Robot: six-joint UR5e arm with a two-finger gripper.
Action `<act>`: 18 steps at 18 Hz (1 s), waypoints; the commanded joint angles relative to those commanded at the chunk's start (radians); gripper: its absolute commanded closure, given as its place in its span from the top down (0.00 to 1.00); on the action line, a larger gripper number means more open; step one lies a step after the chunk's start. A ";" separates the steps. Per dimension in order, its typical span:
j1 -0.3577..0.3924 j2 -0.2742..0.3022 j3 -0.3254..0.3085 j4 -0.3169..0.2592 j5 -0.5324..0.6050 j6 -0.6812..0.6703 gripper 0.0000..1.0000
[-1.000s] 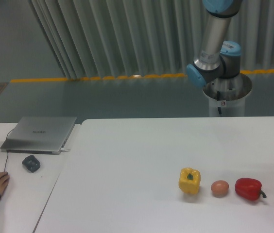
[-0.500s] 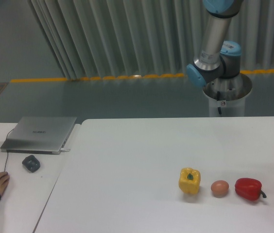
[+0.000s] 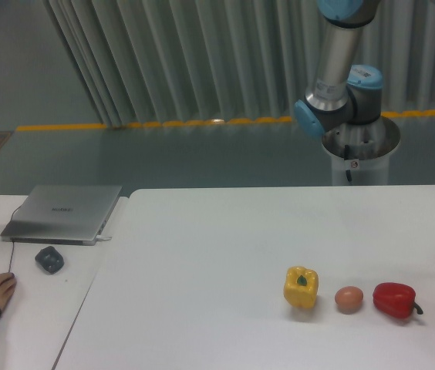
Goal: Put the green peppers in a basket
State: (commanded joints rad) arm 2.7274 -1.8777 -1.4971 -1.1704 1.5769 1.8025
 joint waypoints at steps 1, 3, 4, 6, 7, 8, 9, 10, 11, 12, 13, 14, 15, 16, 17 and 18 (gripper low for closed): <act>-0.003 0.011 -0.008 -0.006 -0.003 -0.015 1.00; -0.017 0.019 -0.021 -0.008 -0.002 -0.048 1.00; -0.024 0.023 -0.026 -0.008 0.000 -0.063 1.00; -0.035 0.023 -0.028 -0.008 0.000 -0.112 1.00; -0.050 0.025 -0.028 -0.008 0.000 -0.139 1.00; -0.064 0.025 -0.028 -0.008 0.000 -0.170 1.00; -0.075 0.025 -0.028 -0.009 0.002 -0.198 1.00; -0.084 0.029 -0.029 -0.014 0.000 -0.218 1.00; -0.089 0.031 -0.029 -0.018 0.000 -0.232 1.00; -0.091 0.032 -0.031 -0.020 0.002 -0.244 1.00; -0.094 0.035 -0.031 -0.021 -0.005 -0.259 1.00; -0.110 0.035 -0.031 -0.020 -0.005 -0.276 1.00; -0.117 0.035 -0.031 -0.018 -0.003 -0.284 1.00; -0.121 0.035 -0.031 -0.018 -0.008 -0.287 1.00; -0.130 0.035 -0.031 -0.018 -0.008 -0.292 1.00; -0.143 0.035 -0.032 -0.020 0.001 -0.301 1.00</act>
